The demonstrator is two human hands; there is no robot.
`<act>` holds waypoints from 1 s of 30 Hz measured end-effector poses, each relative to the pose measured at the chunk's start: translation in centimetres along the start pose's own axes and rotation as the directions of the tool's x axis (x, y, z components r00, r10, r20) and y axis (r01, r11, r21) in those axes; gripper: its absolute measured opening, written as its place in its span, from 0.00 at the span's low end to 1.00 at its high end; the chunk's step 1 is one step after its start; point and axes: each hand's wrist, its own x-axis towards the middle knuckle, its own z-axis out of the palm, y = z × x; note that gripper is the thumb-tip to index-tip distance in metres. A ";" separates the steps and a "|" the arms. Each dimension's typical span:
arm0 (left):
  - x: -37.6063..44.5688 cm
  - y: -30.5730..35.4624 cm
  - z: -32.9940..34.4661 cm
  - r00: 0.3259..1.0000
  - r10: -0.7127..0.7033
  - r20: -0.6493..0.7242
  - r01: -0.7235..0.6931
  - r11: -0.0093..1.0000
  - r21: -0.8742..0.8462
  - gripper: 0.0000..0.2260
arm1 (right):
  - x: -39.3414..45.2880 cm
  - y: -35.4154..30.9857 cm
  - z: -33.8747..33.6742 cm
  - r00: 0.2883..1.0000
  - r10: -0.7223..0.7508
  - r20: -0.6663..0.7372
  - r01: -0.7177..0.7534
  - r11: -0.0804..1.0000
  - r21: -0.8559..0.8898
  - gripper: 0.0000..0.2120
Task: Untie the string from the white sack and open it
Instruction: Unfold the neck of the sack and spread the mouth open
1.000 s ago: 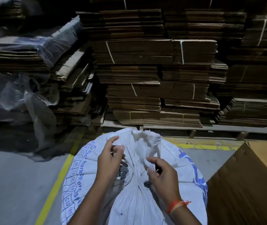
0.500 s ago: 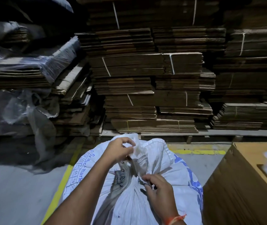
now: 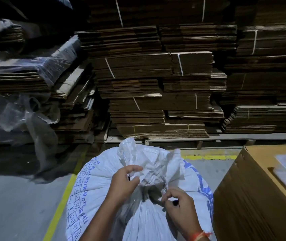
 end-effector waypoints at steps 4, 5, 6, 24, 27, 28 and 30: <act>-1.1 0.4 0.6 0.998 0.054 -0.042 -0.054 0.999 0.000 0.13 | 1.0 -3.0 -1.7 0.986 0.064 -0.152 -0.056 0.997 0.057 0.16; -1.2 0.5 0.7 0.997 0.065 -0.050 -0.064 0.998 0.017 0.13 | 1.4 -4.1 -2.3 0.980 0.038 -0.195 -0.028 0.998 0.050 0.14; -1.4 0.8 0.7 0.996 0.075 -0.056 -0.073 0.997 0.031 0.13 | 2.0 -5.3 -2.7 0.974 0.009 -0.226 0.001 0.999 0.046 0.11; -5.2 0.3 -1.6 0.999 -0.039 -0.004 0.039 0.979 0.200 0.40 | 8.3 -8.4 -3.7 0.938 0.332 0.097 -0.245 0.835 -0.492 0.22; -7.1 -0.4 -2.5 0.994 -0.076 -0.077 0.094 0.960 0.265 0.40 | 4.9 -6.8 -5.0 0.953 0.291 0.089 -0.238 0.896 -0.376 0.25; -7.8 -0.5 -2.6 0.991 -0.086 -0.098 0.111 0.952 0.284 0.41 | 3.7 -6.5 -5.4 0.958 0.273 0.085 -0.226 0.906 -0.358 0.25; -9.5 -0.4 -2.7 0.984 -0.106 -0.141 0.145 0.941 0.307 0.40 | 1.4 -6.0 -6.0 0.966 0.246 0.079 -0.207 0.918 -0.339 0.25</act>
